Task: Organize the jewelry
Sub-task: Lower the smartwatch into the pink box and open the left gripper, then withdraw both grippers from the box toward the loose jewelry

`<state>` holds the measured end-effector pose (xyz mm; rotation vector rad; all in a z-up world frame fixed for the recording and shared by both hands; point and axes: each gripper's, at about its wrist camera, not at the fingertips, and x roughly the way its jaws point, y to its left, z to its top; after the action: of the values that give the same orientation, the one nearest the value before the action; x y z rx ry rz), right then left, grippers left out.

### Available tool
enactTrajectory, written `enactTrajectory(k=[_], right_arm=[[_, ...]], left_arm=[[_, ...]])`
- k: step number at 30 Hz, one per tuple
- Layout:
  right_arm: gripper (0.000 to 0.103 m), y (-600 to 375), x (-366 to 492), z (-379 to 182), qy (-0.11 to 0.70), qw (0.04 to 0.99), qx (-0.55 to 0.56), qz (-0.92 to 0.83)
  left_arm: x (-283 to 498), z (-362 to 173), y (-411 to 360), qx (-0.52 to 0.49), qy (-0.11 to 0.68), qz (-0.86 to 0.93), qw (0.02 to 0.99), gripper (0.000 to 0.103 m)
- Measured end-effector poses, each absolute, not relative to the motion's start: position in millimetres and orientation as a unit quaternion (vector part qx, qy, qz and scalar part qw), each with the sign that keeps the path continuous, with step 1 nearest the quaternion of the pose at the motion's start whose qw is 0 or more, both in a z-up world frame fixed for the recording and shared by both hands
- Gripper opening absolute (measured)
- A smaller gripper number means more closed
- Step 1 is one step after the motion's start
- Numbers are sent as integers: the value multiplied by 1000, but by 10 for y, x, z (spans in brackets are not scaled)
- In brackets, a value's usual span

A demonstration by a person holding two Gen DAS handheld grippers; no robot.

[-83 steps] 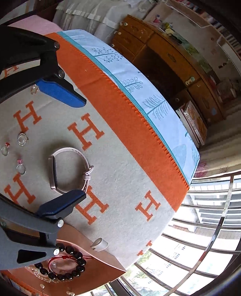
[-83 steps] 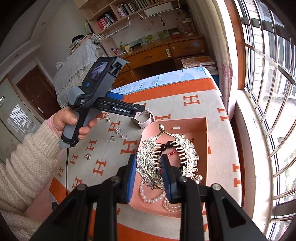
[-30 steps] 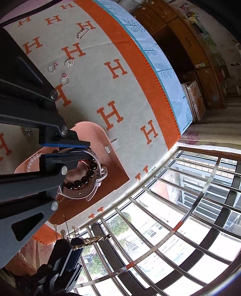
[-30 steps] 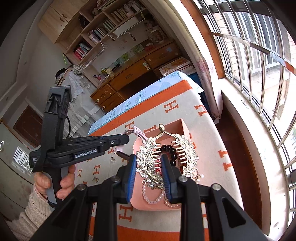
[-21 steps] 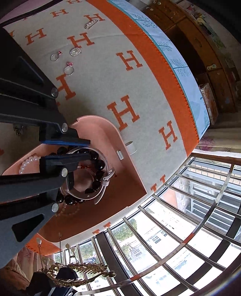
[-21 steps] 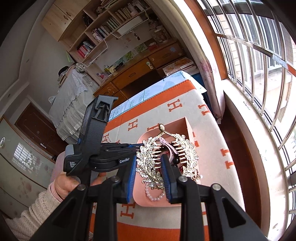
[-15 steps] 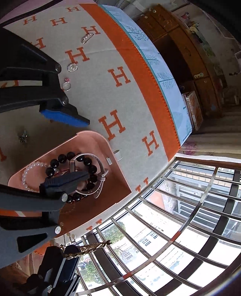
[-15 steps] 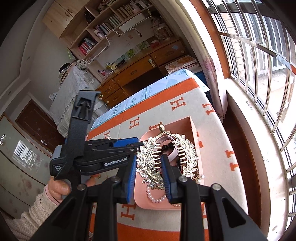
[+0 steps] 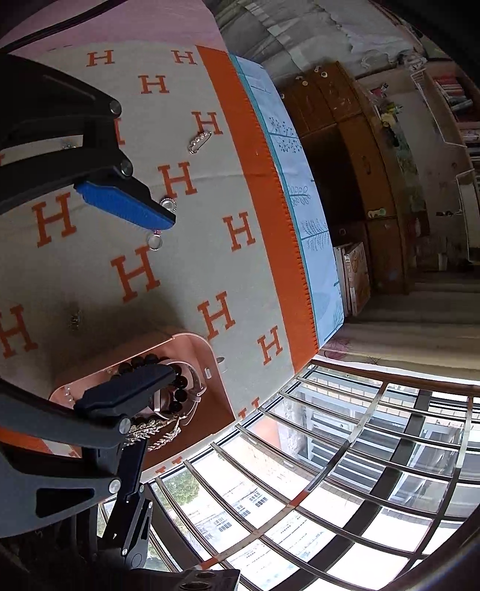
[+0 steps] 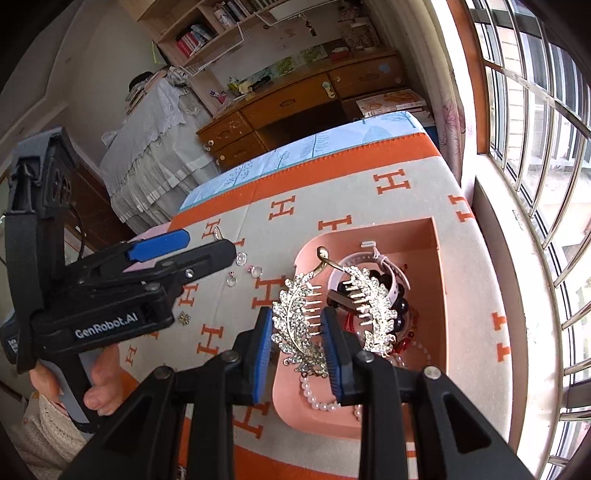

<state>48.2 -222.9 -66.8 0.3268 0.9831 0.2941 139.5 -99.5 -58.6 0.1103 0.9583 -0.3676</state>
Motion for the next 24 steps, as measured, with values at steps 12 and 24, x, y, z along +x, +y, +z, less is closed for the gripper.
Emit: enactTrajectory(k=[12, 24], right_arm=[[27, -1915, 393, -1136, 567, 809, 75, 137], [27, -2067, 258, -809, 521, 832, 138, 129]], left_arm=[[1219, -742, -638, 1, 474, -160, 866, 74], [1001, -741, -490, -3, 464, -152, 872, 78]])
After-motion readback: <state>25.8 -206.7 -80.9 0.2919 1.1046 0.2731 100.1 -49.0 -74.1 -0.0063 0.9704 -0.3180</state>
